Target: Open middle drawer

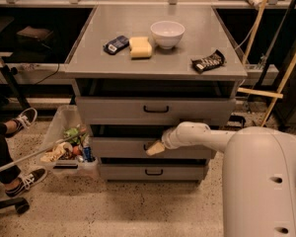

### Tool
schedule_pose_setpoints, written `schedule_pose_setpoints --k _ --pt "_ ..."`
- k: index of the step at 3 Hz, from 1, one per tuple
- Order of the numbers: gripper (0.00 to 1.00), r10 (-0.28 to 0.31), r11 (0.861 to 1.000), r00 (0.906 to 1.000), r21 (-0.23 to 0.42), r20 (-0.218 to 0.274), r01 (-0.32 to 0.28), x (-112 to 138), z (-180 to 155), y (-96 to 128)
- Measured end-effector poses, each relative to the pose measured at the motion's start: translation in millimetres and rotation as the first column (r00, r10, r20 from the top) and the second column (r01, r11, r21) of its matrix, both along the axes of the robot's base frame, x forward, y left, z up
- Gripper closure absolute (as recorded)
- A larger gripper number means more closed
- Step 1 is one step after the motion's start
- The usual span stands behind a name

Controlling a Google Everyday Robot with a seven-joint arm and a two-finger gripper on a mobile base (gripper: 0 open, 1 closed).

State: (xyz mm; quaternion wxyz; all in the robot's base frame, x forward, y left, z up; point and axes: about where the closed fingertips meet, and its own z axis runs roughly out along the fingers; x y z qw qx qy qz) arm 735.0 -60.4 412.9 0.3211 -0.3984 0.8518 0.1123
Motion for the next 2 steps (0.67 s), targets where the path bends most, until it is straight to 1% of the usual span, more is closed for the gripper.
schedule_pose_setpoints --k 1,2 --pt "0.88 0.000 1.000 1.0000 0.000 0.000 0.000 0.8 7.0 -1.4" --pt "1.00 -0.030 1.000 0.9988 0.007 -0.039 0.030 -40.9 11.5 -5.2"
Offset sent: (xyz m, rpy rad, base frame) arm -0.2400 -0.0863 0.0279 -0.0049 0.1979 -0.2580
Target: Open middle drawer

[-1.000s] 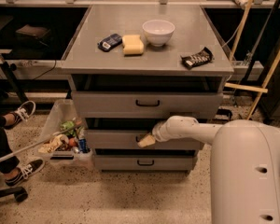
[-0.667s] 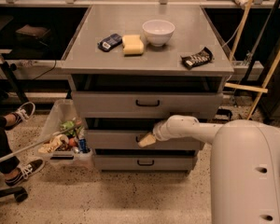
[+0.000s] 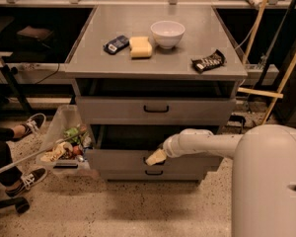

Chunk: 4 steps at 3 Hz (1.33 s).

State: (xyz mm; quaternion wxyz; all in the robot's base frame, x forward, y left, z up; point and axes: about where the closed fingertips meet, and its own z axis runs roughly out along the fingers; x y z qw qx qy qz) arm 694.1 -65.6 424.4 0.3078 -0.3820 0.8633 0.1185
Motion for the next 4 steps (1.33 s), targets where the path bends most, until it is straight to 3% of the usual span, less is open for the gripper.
schedule_pose_setpoints --k 4 --pt "1.00 -0.017 1.000 0.9994 -0.009 -0.030 0.017 -26.3 4.1 -11.5"
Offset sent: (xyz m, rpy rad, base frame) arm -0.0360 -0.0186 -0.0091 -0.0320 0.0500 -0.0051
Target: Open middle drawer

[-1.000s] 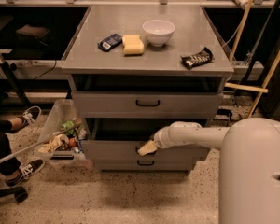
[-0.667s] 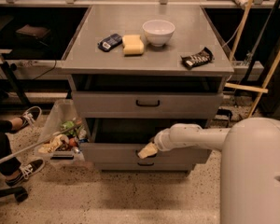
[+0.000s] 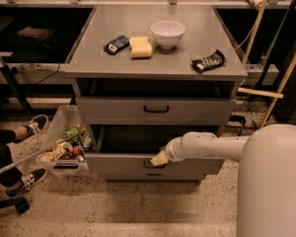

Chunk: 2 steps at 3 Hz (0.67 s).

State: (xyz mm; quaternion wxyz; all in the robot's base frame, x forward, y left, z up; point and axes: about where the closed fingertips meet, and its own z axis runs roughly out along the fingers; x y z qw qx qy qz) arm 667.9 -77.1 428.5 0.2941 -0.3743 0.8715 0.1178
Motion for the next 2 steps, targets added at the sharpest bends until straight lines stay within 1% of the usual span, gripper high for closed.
schedule_pose_setpoints --k 1,2 --pt "1.00 0.000 1.000 1.0000 0.000 0.000 0.000 0.0 0.0 0.0" --pt "1.00 -0.003 1.000 0.9999 -0.004 -0.010 0.003 -6.5 -2.0 -1.4"
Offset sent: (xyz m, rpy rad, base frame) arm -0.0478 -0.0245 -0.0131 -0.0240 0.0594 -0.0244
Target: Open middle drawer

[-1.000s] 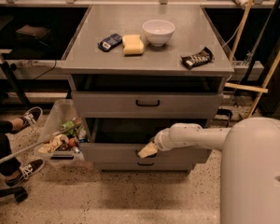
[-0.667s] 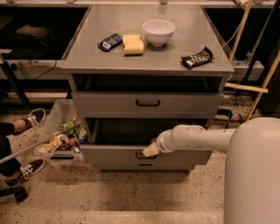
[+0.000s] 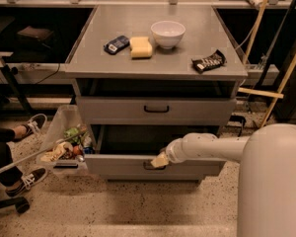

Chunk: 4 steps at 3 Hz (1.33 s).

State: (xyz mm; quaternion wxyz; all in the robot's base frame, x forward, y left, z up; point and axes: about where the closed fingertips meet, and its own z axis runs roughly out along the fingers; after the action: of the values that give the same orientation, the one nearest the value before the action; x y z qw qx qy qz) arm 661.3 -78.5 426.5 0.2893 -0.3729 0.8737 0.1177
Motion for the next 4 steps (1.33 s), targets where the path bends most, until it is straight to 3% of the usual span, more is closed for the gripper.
schedule_pose_setpoints --k 1,4 --pt "1.00 -0.022 1.000 0.9998 0.002 0.001 0.022 -1.7 4.5 -2.5" --pt "1.00 -0.003 1.000 1.0000 -0.001 0.006 0.003 -10.5 6.5 1.7"
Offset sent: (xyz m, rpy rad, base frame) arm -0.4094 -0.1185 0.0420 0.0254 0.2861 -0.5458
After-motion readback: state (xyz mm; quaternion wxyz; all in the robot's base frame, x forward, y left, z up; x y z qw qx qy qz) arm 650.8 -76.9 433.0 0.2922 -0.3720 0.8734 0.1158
